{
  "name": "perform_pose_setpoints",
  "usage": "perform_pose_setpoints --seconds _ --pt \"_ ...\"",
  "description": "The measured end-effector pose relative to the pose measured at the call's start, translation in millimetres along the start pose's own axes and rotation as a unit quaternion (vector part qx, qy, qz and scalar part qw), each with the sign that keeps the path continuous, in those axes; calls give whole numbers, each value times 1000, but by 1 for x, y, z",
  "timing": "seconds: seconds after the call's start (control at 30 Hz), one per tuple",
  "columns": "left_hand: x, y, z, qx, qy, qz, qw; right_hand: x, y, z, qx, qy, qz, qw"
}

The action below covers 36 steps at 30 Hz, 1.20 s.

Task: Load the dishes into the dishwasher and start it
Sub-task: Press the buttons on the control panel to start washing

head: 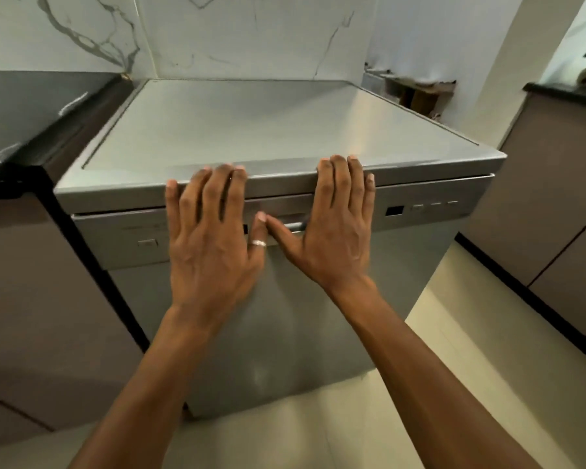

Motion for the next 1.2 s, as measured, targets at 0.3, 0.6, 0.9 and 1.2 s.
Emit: perform_pose_setpoints --seconds 0.3,0.6,0.9,1.2 --pt "19 -8 -1 30 75 -14 997 23 9 1 -20 115 15 993" --pt "15 -14 2 82 58 2 995 21 9 8 -28 72 -4 997" --pt "14 -67 61 41 8 12 999 11 5 10 -16 -29 -28 999" --pt "44 -102 101 -4 -51 -65 997 9 -27 64 -49 -73 -90 992"
Point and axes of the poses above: each hand's wrist, its own z-axis away from the middle knuckle, its own x-axis out of the palm, y = z × x, the point moved 3 cm from there along -z, towards the middle knuckle, and after that the axes turned 14 degrees about -y, right-handed, at the moved point
